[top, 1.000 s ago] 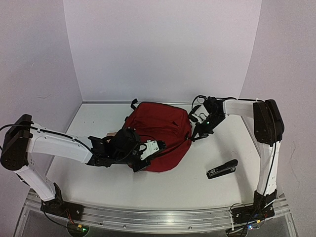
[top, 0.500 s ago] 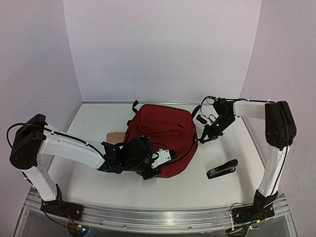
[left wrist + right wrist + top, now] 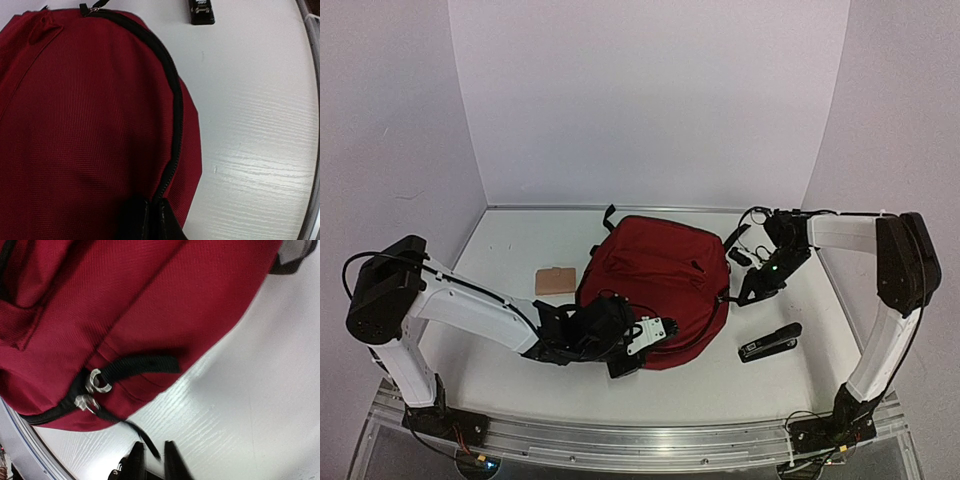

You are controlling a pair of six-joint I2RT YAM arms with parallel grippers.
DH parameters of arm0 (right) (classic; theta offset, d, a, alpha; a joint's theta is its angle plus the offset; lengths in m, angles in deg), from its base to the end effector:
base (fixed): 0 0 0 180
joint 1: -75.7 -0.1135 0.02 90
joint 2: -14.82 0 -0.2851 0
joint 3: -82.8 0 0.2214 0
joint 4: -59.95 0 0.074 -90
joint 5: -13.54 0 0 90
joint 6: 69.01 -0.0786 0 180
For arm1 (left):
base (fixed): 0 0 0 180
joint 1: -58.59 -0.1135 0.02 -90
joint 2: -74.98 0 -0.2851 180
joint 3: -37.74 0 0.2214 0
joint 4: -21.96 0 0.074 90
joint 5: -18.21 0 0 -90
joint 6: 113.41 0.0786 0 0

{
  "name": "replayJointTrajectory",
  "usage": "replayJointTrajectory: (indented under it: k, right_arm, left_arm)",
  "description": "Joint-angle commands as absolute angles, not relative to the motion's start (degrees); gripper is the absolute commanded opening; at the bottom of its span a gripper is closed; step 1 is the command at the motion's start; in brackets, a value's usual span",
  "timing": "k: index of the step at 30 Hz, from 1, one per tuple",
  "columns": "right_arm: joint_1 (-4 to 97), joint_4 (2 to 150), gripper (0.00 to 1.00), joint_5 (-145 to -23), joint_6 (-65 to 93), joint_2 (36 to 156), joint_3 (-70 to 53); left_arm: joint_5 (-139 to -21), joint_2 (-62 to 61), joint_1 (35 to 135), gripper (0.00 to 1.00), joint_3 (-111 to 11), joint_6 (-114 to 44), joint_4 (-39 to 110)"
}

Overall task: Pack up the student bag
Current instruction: Zip the student bag at the center of the board.

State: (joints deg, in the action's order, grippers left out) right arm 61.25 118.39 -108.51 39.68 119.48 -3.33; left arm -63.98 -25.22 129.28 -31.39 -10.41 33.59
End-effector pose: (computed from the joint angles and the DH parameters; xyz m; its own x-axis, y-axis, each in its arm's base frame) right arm 0.3128 0.1237 0.1820 -0.7888 -0.4837 -0.3792 -0.6124 0.6713 0.4175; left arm 0.1330 -0.3473 0.1768 -0.0156 0.7185 -0.6953 0.9293 0.2671 0.2551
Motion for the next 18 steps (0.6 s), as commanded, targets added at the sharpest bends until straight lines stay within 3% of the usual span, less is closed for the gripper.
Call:
replayJointTrajectory:
  k: [1, 3, 8, 10, 12, 18]
  right_arm:
    - [62.2, 119.9, 0.48, -106.4, 40.2, 118.6, -7.5]
    - [62.3, 120.0, 0.62, -107.2, 39.5, 119.1, -11.9]
    - [62.3, 120.0, 0.80, -108.3, 36.8, 123.9, -26.3]
    - [62.3, 119.5, 0.85, -108.2, 35.6, 127.1, -31.6]
    - [62.2, 118.0, 0.89, -108.4, 32.3, 131.3, -36.5]
    - [62.3, 114.3, 0.96, -107.9, 25.8, 141.0, -48.4]
  left_arm:
    - [-59.6, -24.2, 126.4, 0.22, -31.2, -16.8, 37.3]
    - [-60.4, -23.0, 125.8, 0.34, -30.9, -18.9, 37.2]
    - [-59.0, -17.3, 124.8, 0.61, -29.0, -28.6, 37.7]
    - [-57.5, -15.1, 124.9, 0.76, -28.3, -35.3, 39.4]
    - [-57.8, -13.2, 124.9, 0.98, -26.8, -42.7, 39.9]
    - [-56.5, -4.4, 125.3, 1.00, -17.2, -63.3, 39.4]
